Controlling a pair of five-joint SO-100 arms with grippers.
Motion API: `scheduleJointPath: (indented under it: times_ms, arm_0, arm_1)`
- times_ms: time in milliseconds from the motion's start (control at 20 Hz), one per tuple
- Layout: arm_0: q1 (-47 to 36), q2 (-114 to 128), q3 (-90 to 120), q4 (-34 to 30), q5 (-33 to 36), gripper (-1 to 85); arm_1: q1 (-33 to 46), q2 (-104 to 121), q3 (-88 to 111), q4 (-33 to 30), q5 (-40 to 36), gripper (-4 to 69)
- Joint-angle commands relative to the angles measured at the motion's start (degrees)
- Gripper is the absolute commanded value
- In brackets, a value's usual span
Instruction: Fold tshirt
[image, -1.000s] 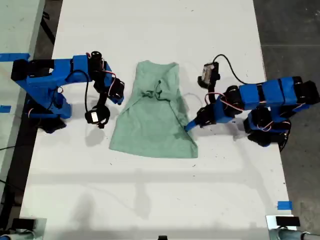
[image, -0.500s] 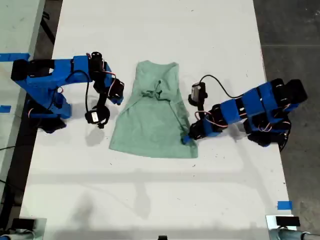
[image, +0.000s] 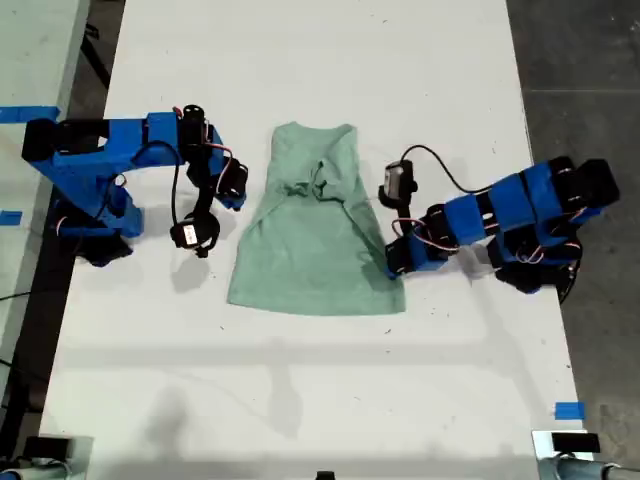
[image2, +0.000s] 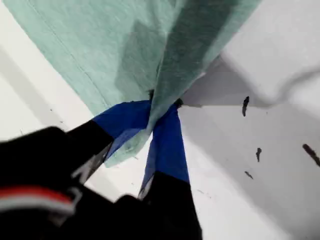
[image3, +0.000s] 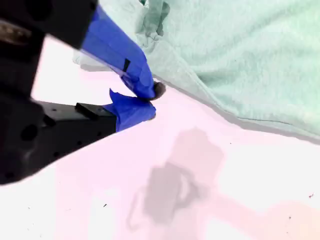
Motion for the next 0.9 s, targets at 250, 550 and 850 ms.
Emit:
scheduleJointPath:
  times_ms: [250,550,850]
  arm_0:
    - [-0.44,2.11,-0.35,-1.58,0.62,0.1]
    - [-0.35,1.93,-0.70,-2.02,0.70,0.1]
    - [-0.35,1.85,-1.05,-1.76,0.70,0.1]
  arm_1:
    - [2.37,-3.69,-22.76,5.54,0.62,-1.9]
    - [6.24,-17.67,-29.09,-5.80,3.69,-1.9]
    - [7.12,-26.98,-35.33,-13.71,5.63,-1.9]
